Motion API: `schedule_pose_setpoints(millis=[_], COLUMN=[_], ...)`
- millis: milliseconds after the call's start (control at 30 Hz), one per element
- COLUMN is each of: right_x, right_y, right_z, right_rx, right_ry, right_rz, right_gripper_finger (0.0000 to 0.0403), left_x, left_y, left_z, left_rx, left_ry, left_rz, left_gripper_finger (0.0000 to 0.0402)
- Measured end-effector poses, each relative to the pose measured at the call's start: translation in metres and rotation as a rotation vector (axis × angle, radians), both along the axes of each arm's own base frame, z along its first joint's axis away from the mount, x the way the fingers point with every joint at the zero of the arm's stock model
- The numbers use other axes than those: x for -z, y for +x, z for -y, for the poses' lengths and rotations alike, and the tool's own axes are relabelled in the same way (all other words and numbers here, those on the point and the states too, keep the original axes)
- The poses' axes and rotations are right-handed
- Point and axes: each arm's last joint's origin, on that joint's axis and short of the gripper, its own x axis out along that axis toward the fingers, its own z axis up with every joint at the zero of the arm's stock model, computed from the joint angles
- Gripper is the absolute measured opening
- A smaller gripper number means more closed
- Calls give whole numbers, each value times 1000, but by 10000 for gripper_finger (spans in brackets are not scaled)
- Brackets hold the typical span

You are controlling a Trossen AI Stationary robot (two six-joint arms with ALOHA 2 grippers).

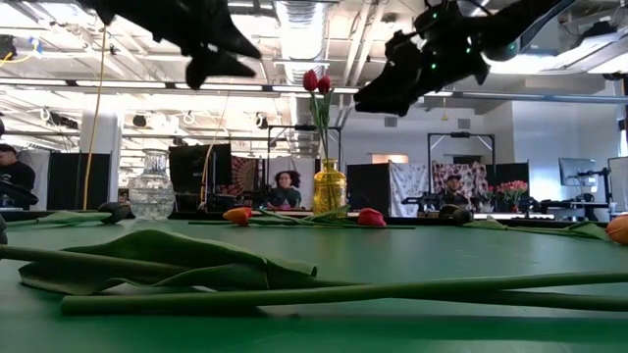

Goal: Sort flowers into vase by color
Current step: Put the red flower into the yellow vase

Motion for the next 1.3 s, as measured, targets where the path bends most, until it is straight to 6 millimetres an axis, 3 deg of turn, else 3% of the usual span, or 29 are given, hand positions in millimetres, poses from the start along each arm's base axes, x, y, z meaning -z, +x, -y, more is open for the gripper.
schedule_pose_setpoints(millis=[200, 400, 567, 700, 967, 1300], right_x=[-1, 1, 2, 4, 7, 9], right_y=[5, 14, 18, 18, 17, 16], right_z=[-32, -55, -69, -76, -78, -78], right_rx=[-87, -124, -138, -157, -162, -162], right_ry=[59, 82, 67, 73, 85, 91], right_rz=[-54, -75, -86, -107, -143, -161], right_gripper_finger=[259, 259, 259, 259, 259, 259], left_x=[38, 57, 77, 82, 89, 103], left_y=[21, 43, 59, 67, 82, 83], left_z=[-26, -64, -98, -116, -126, -121], left_rx=[-59, -50, -45, -37, 48, 71], left_ry=[-40, -2, -60, -95, -10, 1], left_rz=[-194, -461, -715, -861, -909, -1016], left_gripper_finger=[180, 180, 180, 180, 180, 180])
